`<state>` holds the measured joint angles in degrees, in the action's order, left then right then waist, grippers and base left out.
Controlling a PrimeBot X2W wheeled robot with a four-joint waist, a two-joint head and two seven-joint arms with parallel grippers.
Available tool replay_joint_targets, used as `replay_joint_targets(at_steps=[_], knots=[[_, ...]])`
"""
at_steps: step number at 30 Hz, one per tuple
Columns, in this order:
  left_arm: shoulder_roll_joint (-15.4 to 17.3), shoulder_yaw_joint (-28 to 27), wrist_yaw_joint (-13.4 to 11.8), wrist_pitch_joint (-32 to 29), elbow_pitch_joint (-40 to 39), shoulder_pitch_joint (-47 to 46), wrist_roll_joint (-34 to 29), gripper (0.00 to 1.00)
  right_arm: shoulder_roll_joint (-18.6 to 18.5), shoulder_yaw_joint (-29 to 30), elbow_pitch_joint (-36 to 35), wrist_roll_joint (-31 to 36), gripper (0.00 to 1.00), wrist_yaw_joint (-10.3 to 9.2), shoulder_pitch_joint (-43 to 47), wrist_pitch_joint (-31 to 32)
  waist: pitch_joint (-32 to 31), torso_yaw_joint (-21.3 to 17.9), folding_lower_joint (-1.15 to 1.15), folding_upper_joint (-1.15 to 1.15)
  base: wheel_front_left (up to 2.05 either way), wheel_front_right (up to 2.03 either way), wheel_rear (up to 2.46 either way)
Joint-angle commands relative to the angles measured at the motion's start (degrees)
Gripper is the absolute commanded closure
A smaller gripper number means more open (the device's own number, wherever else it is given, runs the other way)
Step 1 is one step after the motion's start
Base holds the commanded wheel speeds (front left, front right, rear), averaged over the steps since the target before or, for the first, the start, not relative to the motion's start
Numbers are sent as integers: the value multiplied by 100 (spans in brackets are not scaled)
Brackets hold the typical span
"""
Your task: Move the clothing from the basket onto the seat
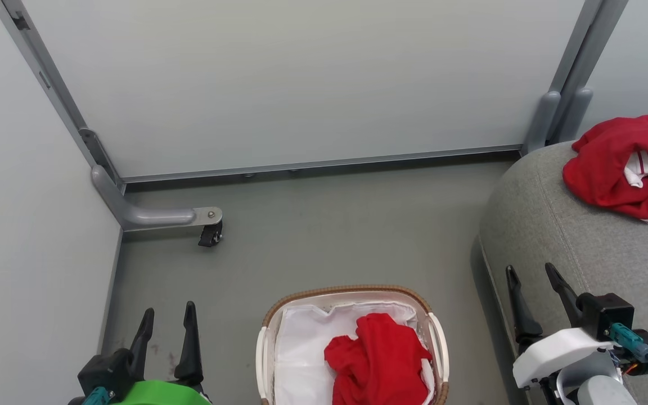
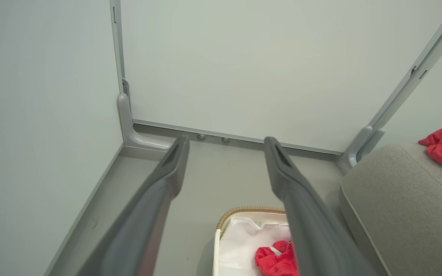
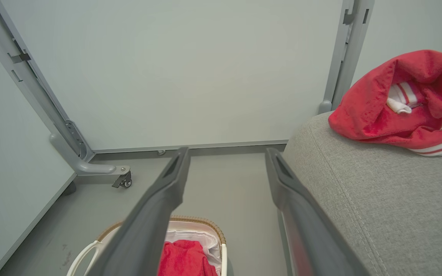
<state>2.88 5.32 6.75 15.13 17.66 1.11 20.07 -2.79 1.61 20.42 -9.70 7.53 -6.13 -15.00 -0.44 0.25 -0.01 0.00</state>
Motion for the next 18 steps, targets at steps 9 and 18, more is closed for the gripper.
replay_joint_targets(at_steps=[9,18], knots=[[4,56,-50,2,29,68,21,0,-21,-38,-29,-72,0,-8,102,-28,-17,-28,1,0,0,0,0],[4,89,-41,3,60,21,-14,0,-20,-49,-12,-114,0,-8,80,-28,7,-22,1,0,0,0,0]])
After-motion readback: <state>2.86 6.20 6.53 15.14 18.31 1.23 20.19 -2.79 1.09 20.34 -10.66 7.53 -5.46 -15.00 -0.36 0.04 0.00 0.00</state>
